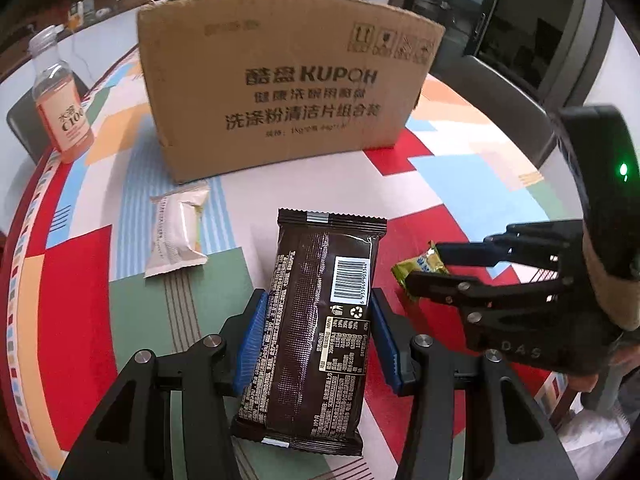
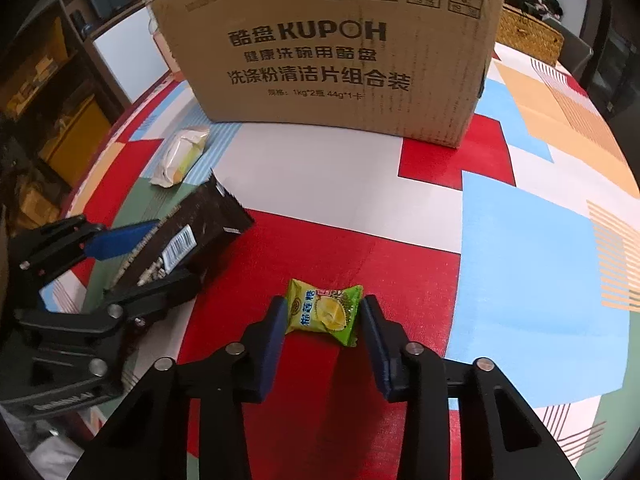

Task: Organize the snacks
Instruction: 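Grasp the brown chocolate bar with the left gripper while the right gripper grasps the yellow candy, then carry the chocolate bar and yellow candy over the box and release both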

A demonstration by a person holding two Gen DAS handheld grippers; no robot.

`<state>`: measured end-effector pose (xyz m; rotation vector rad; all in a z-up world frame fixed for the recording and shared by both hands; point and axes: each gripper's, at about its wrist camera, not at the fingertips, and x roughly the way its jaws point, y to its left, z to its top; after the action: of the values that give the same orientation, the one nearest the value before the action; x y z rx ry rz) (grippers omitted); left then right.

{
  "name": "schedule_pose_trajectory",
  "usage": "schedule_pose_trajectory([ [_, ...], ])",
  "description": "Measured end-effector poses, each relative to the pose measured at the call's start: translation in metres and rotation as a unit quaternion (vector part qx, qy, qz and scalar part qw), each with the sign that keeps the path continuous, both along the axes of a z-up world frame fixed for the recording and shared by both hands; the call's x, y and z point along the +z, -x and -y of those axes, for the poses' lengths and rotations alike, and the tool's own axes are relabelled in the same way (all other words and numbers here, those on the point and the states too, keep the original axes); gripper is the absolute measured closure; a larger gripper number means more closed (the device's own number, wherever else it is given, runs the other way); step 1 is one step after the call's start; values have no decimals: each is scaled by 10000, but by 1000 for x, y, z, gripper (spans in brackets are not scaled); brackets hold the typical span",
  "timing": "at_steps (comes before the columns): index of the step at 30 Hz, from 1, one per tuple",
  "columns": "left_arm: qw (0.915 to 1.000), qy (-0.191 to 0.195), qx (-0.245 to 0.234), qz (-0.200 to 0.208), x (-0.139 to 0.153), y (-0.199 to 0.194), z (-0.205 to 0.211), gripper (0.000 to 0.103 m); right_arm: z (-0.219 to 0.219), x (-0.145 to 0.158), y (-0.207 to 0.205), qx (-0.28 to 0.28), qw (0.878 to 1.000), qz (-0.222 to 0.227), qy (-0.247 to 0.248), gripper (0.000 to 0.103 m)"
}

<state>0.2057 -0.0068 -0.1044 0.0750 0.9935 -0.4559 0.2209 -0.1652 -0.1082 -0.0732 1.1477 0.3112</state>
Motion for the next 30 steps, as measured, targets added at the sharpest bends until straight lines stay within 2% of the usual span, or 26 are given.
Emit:
schedule_pose_trajectory([
  [12, 9995, 125, 218, 196, 20, 8, -7, 54, -3, 16, 7, 31, 9995, 306, -104, 86],
  [21, 9984, 196, 338, 416, 38, 12, -10, 54, -6, 33, 13, 52, 9982, 557, -212, 87],
  [30, 9944, 346, 421, 902, 75, 5, -10, 54, 1, 77, 13, -23, 9923, 1198, -303, 87],
])
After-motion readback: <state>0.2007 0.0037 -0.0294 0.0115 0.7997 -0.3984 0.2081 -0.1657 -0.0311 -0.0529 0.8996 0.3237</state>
